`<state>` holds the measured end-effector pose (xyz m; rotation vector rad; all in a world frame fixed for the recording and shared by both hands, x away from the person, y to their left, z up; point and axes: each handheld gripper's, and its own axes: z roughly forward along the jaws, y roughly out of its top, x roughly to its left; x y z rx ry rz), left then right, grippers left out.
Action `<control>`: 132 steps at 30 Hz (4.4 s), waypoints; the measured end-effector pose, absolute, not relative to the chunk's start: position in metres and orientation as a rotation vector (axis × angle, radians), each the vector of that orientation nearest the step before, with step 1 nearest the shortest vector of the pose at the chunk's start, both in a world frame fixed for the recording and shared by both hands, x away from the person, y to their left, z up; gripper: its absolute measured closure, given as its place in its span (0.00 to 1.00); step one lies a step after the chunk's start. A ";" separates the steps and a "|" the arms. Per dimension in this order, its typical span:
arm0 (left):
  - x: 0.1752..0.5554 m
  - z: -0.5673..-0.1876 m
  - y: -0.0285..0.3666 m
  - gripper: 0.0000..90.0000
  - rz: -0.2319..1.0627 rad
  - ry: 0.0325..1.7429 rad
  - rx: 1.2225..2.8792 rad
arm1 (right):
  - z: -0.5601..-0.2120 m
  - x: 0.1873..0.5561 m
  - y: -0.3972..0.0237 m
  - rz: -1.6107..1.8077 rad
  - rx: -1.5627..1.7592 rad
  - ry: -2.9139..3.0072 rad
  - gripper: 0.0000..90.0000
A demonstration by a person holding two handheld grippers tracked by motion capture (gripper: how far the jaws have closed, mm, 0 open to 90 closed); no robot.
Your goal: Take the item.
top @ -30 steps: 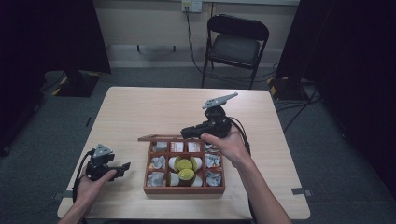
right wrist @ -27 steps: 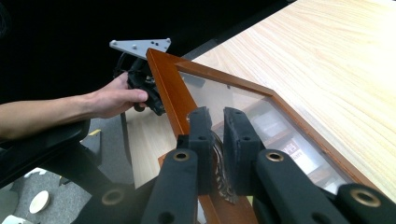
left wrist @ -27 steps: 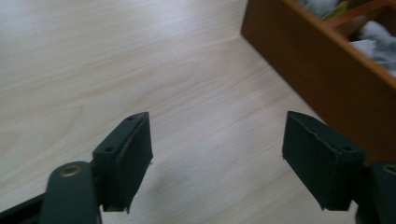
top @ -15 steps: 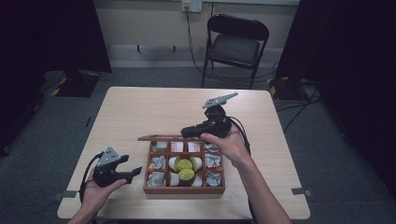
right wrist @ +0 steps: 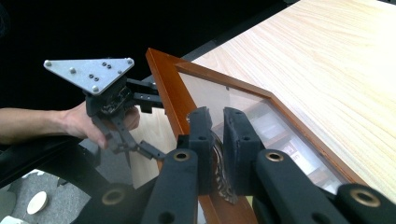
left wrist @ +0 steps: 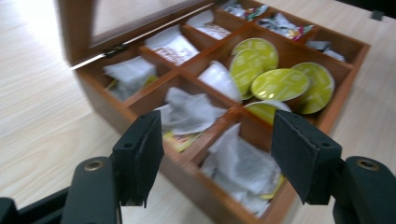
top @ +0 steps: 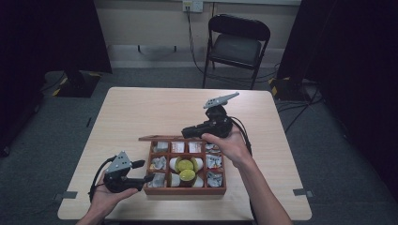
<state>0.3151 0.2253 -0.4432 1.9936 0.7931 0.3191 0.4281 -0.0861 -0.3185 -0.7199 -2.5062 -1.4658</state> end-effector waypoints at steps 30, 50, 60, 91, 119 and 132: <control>0.333 -0.454 0.130 0.35 0.123 0.660 2.107 | -0.319 0.428 -0.086 -1.467 -0.719 -2.504 0.92; 0.357 -0.459 0.105 0.39 0.047 0.685 2.308 | -0.320 0.429 -0.087 -1.465 -0.715 -2.495 0.92; 0.368 -0.463 0.099 0.36 0.014 0.688 2.367 | -0.319 0.429 -0.086 -1.462 -0.713 -2.499 0.92; 0.364 -0.463 0.095 0.45 0.067 0.655 2.418 | -0.319 0.428 -0.086 -1.464 -0.713 -2.504 0.92; 0.342 -0.439 0.103 0.45 0.098 0.600 2.347 | -0.319 0.428 -0.085 -1.462 -0.717 -2.506 0.92; 0.334 -0.425 0.121 0.45 0.111 0.609 2.290 | -0.319 0.428 -0.085 -1.463 -0.718 -2.506 0.92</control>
